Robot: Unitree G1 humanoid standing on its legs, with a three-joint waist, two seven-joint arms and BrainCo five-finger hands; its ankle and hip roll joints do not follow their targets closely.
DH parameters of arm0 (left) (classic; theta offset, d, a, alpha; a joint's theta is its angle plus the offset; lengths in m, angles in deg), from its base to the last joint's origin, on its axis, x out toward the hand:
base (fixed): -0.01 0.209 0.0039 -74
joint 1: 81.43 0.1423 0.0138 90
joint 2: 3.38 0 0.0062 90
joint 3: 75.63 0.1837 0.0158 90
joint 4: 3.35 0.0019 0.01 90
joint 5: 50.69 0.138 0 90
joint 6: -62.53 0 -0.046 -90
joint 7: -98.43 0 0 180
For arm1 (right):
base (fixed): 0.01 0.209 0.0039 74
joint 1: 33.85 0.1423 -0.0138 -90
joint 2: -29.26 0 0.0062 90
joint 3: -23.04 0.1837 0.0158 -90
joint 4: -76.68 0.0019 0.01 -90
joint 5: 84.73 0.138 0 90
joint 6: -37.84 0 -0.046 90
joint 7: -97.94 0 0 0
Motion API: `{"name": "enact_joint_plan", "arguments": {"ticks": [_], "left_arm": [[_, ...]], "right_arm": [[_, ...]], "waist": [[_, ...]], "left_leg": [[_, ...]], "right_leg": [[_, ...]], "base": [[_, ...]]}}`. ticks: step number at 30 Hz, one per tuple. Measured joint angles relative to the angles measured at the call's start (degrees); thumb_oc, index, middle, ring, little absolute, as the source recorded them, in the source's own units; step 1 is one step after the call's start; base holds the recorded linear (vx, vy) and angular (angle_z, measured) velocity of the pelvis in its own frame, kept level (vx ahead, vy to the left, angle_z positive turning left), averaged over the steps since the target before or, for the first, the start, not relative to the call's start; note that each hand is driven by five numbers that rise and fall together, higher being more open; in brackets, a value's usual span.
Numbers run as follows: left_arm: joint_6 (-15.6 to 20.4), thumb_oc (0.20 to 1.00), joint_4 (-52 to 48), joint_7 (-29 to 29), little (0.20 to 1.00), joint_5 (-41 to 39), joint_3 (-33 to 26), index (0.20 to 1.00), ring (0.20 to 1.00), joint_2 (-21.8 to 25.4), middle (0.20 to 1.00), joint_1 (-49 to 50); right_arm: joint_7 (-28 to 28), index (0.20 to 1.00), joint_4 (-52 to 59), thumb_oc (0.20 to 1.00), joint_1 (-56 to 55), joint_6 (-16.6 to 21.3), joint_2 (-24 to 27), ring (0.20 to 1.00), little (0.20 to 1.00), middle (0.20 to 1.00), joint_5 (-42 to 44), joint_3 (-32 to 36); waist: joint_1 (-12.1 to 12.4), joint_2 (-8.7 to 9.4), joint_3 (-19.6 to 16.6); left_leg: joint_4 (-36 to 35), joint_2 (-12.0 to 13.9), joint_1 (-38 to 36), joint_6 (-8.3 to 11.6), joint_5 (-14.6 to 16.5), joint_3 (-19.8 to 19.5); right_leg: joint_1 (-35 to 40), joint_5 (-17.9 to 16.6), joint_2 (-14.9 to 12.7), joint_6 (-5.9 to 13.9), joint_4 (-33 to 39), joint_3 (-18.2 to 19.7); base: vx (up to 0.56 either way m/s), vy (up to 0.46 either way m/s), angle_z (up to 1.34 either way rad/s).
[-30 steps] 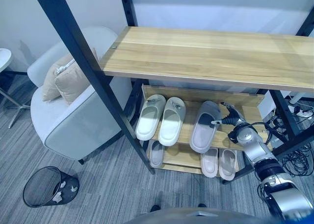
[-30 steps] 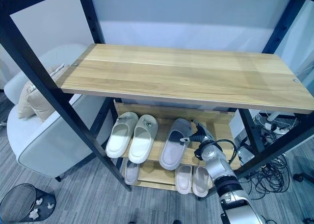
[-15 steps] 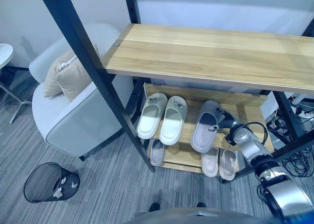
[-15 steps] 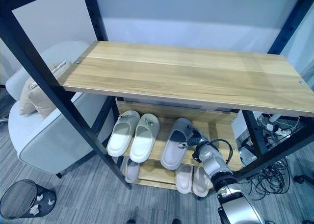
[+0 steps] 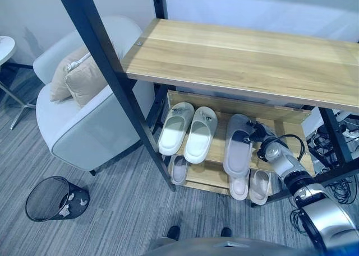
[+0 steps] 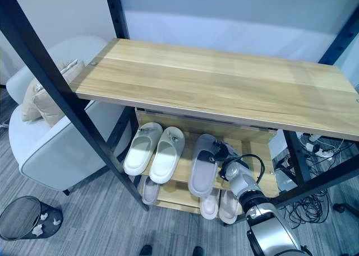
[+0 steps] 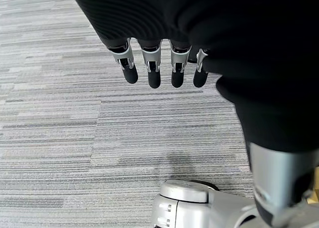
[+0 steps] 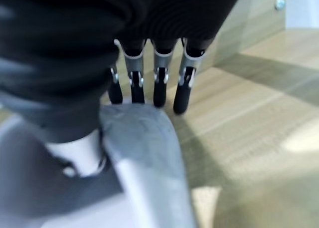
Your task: Arrange the slippers neatly on the shoe rack.
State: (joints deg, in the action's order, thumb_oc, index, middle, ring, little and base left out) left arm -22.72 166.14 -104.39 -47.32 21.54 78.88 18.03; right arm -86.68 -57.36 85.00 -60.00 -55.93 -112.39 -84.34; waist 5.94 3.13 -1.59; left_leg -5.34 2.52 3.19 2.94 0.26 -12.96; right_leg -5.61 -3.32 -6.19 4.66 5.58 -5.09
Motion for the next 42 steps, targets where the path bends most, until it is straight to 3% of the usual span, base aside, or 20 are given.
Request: {"name": "enact_joint_plan", "arguments": {"ticks": [8,12,14,21,27,29,30,31,32,33,34,36,38,40,41,42], "left_arm": [[0.1,1.0,0.1,0.3,1.0,0.0,-0.8,1.0,1.0,0.4,1.0,-0.1],[-0.5,1.0,0.3,0.4,1.0,0.1,-1.3,1.0,1.0,0.4,1.0,0.2],[-0.7,1.0,0.4,0.3,1.0,0.1,-1.6,1.0,1.0,0.4,1.0,0.3],[-0.3,1.0,-3.1,0.5,1.0,-1.6,-5.6,1.0,1.0,-0.5,1.0,3.6],[3.1,1.0,-12.3,2.0,1.0,-6.4,-9.2,1.0,1.0,-1.6,1.0,9.9],[5.8,1.0,-28.0,2.4,1.0,-13.4,-18.7,1.0,1.0,-6.6,1.0,13.5],[6.3,1.0,-30.3,2.4,1.0,-14.2,-19.5,1.0,1.0,-7.4,1.0,13.1],[6.7,1.0,-31.4,2.5,1.0,-15.1,-17.8,1.0,1.0,-7.4,1.0,11.1],[7.0,1.0,-32.0,2.3,1.0,-15.9,-15.4,1.0,1.0,-6.5,1.0,5.0],[7.5,1.0,-30.9,2.2,1.0,-15.8,-13.9,1.0,1.0,-7.2,1.0,3.2],[8.1,1.0,-29.6,2.1,1.0,-16.2,-13.5,1.0,1.0,-8.8,1.0,2.2],[10.9,1.0,-24.7,1.7,1.0,-17.4,-14.2,1.0,1.0,-8.5,1.0,-2.9],[11.9,1.0,-23.7,2.0,1.0,-18.5,-14.4,1.0,1.0,-8.7,1.0,-5.9],[13.1,1.0,-23.2,2.8,1.0,-19.0,-15.7,1.0,1.0,-8.0,1.0,-8.6],[13.2,1.0,-21.6,3.0,1.0,-20.8,-18.2,1.0,1.0,-7.4,1.0,-11.1],[13.3,1.0,-21.3,2.9,1.0,-21.2,-19.9,1.0,1.0,-6.5,1.0,-11.8]], "right_arm": [[-5.9,0.2,0.9,0.2,-3.5,0.1,-2.0,0.2,0.2,0.2,-0.7,3.7],[-9.5,0.2,14.4,0.2,-14.0,0.6,-2.0,0.2,0.2,0.2,-0.8,7.4],[-10.8,0.2,15.6,0.2,-15.8,1.4,-1.4,0.2,0.2,0.2,-0.8,8.0],[-9.5,0.2,33.6,0.2,-26.6,4.7,0.7,0.2,0.2,0.2,-0.7,9.9],[-1.0,0.2,43.7,0.2,-39.0,6.3,9.7,0.2,0.2,0.2,-0.6,10.4],[2.1,0.2,58.9,0.2,-50.1,7.2,27.8,0.2,0.2,0.2,-0.5,13.4],[2.2,0.2,60.9,0.2,-51.7,7.2,29.2,0.2,0.2,0.2,-0.4,15.1],[2.1,0.2,61.6,0.2,-53.9,7.6,27.2,0.2,0.2,0.2,0.8,17.2],[1.9,0.2,58.6,0.2,-56.8,7.6,22.2,0.2,0.2,0.2,1.9,18.5],[2.0,0.2,57.8,0.2,-56.5,7.5,22.2,0.2,0.2,0.2,2.2,18.5],[1.2,0.2,57.3,0.2,-56.6,8.2,21.2,0.2,0.2,0.2,2.2,18.6],[-2.6,0.2,51.6,0.2,-52.9,9.4,17.5,0.2,0.2,0.2,2.3,16.4],[-3.6,0.2,48.8,0.2,-51.3,9.5,18.6,0.2,0.2,0.2,2.2,12.2],[-6.2,0.2,47.8,0.2,-49.0,10.6,17.8,0.2,0.2,0.2,2.1,10.4],[-7.0,0.2,47.7,0.2,-46.4,10.9,18.3,0.2,0.2,0.2,2.1,8.5],[-7.1,0.2,48.2,0.2,-44.3,11.2,18.1,0.2,0.2,0.2,2.1,7.6]], "waist": [[0.3,0.85,0.1],[-0.1,1.26,-0.9],[-0.6,1.25,-1.7],[-1.8,0.56,-3.8],[-2.1,-1.53,-4.6],[-2.0,-2.3,-2.4],[-2.1,-2.46,-1.1],[-2.7,-2.49,0.1],[-5.8,-1.01,3.1],[-5.7,-2.37,4.7],[-6.9,-3.94,5.0],[-8.2,-2.27,8.6],[-8.7,-2.67,9.8],[-9.2,-2.84,10.0],[-9.2,-3.45,9.4],[-8.9,-2.28,9.7]], "left_leg": [[0.0,0.0,-0.1,-0.02,0.0,-0.1],[0.0,0.0,-0.5,-0.01,-0.1,0.1],[0.0,0.0,-1.4,-0.05,0.0,0.5],[-0.1,0.1,-5.2,-0.35,0.6,2.1],[0.3,1.2,-9.2,-0.19,1.4,3.1],[1.3,1.7,-8.8,-0.11,1.4,1.3],[1.6,2.3,-8.4,0.14,1.2,1.2],[2.6,2.3,-6.9,0.22,1.2,0.7],[6.8,5.5,-2.5,-1.67,2.6,12.9],[11.7,6.5,-2.0,-1.44,3.3,16.3],[13.9,6.2,-2.0,-0.16,5.4,17.2],[23.6,3.1,3.4,-0.94,9.6,16.6],[35.2,2.3,11.4,-1.54,14.8,17.0],[44.6,1.8,20.6,-3.31,18.0,16.3],[47.9,2.5,27.5,-4.31,18.2,16.7],[49.5,2.5,31.4,-4.81,17.5,17.9]], "right_leg": [[0.2,0.0,-0.1,-0.02,0.0,-0.2],[0.5,0.0,0.0,-0.03,-0.2,-0.1],[1.2,0.0,0.0,-0.03,-0.1,0.4],[4.2,0.4,0.1,-0.07,0.0,1.8],[8.2,1.0,1.2,-0.46,-0.3,3.3],[9.3,1.0,2.1,-0.84,-0.3,1.6],[9.3,0.9,2.6,-1.11,-0.3,1.0],[9.2,0.8,2.8,-1.52,-0.3,-1.0],[7.9,2.0,1.5,-3.11,-1.5,-6.8],[5.3,3.0,0.9,-2.7,-5.2,-6.0],[3.0,3.5,0.8,-2.05,-9.5,-4.7],[-6.7,8.8,-3.3,-0.7,-25.3,-1.8],[-13.1,10.5,-4.9,-0.02,-31.6,0.5],[-20.7,11.0,-5.2,1.58,-35.8,1.8],[-26.9,11.5,-5.3,1.55,-38.6,2.2],[-32.9,14.8,-5.1,-0.07,-48.5,2.8]], "base": [[0.0,0.0,0.0],[0.0,-0.019,-0.02],[0.02,-0.006,-0.11],[0.02,-0.023,-0.11],[-0.08,-0.143,-0.09],[-0.23,-0.127,0.41],[-0.24,-0.013,0.51],[-0.19,0.047,1.42],[-0.19,0.137,1.33],[-0.23,0.198,0.99],[-0.26,0.207,-0.05],[-0.22,0.123,-0.28],[-0.4,0.105,-0.36],[-0.4,0.084,-0.09],[-0.32,0.099,-0.2],[-0.26,0.1,-0.28]]}}
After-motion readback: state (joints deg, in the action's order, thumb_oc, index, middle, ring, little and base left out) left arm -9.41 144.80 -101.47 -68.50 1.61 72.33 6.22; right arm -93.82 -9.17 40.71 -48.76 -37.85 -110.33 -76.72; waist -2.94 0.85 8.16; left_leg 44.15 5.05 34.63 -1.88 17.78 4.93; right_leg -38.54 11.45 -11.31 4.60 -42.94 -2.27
